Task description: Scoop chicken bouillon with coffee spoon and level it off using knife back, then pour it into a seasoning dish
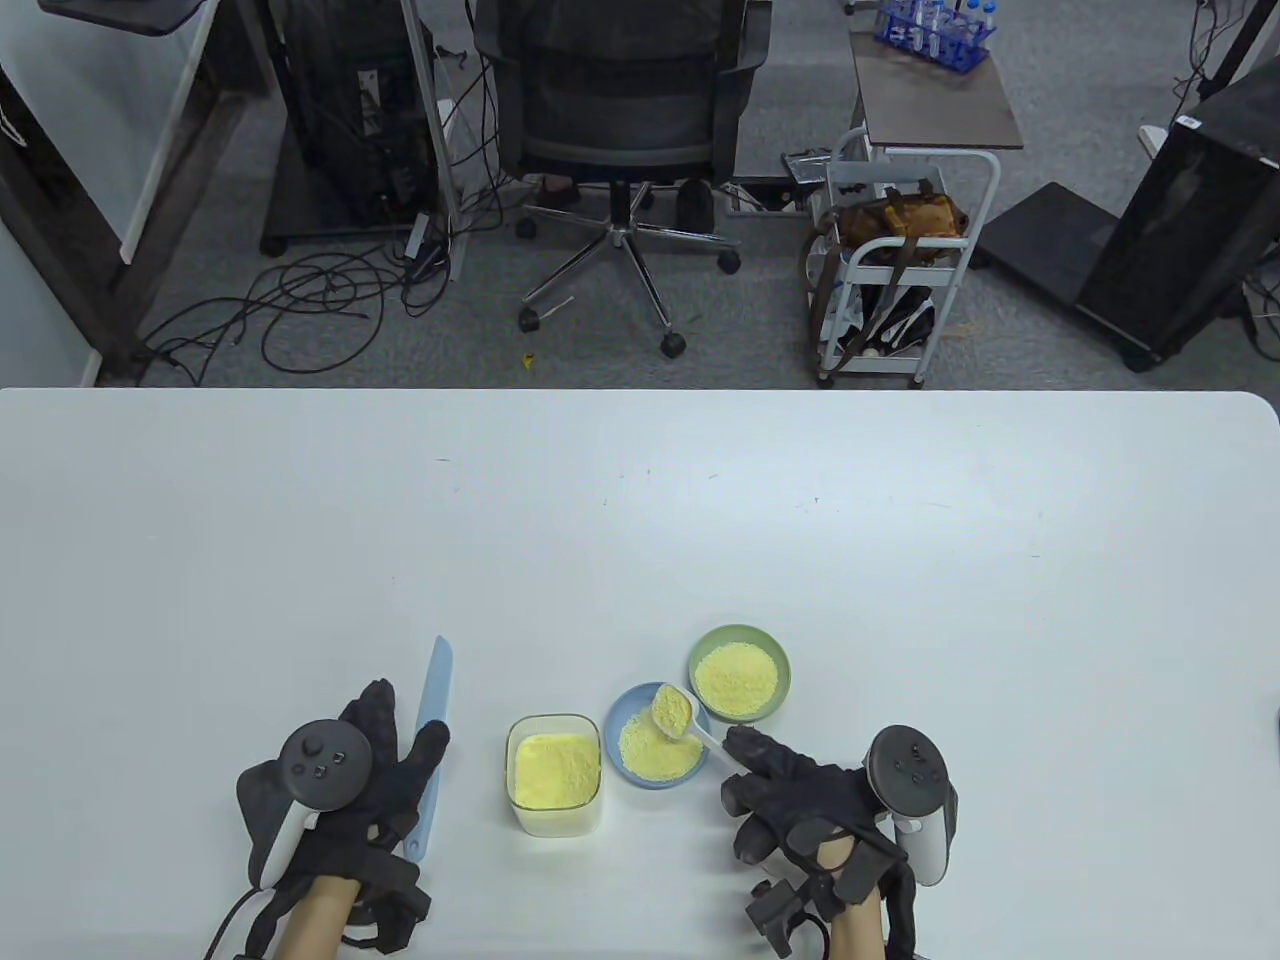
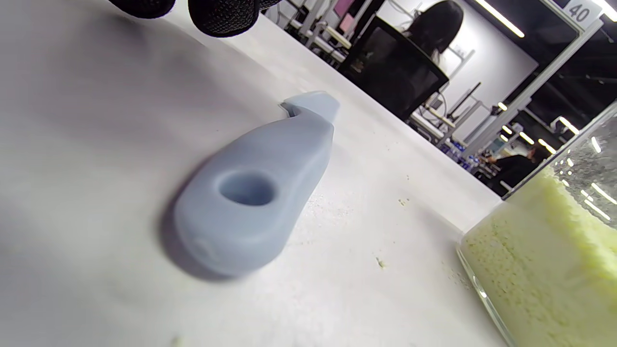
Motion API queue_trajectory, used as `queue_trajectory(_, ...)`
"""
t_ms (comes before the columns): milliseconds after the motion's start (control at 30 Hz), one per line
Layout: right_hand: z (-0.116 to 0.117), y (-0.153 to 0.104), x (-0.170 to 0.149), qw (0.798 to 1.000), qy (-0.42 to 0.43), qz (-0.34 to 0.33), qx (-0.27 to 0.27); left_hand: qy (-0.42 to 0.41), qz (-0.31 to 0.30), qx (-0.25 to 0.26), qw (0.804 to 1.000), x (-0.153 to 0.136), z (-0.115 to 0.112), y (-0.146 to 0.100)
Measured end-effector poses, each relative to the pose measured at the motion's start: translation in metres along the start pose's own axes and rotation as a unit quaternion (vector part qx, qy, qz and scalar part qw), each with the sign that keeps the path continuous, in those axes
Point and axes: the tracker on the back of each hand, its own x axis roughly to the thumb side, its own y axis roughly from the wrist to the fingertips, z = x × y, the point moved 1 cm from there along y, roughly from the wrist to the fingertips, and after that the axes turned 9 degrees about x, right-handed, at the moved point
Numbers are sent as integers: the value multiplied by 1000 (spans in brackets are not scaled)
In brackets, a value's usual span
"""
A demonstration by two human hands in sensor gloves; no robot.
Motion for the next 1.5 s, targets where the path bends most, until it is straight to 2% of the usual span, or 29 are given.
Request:
queue_trajectory(533,-2,1,0,1000,-17,-4,-1,-6,-1,-2,1000,0,0,0)
queue_trajectory(667,-8,-2,3,999,16,-45,-10,-8,-1,-4,1000,0,-1,0)
queue_trajectory(767,-20,-10,9,993,41,-86,-65,-11,-2,-3,1000,0,0,0)
queue_trajectory(833,-35,-25,13,984,-11,-82,-157,-14,-3,-4,1000,0,0,0)
queue_trajectory(867,-39,-29,14,980,-31,-78,-180,-15,-3,-5,1000,0,0,0)
queue_trajectory(967,-55,-46,15,945,-135,-51,-295,-16,-5,-7,1000,0,-1,-1)
queue_trajectory(1167,-67,-58,5,918,-170,23,-358,-28,-5,-14,1000,0,-1,0)
queue_trajectory(1400,-69,-55,-1,897,-230,87,-367,-57,-21,-26,998,7,1,-5)
queue_trajectory(1500,-68,-53,-1,875,-287,122,-370,-59,-28,-26,998,9,2,-6)
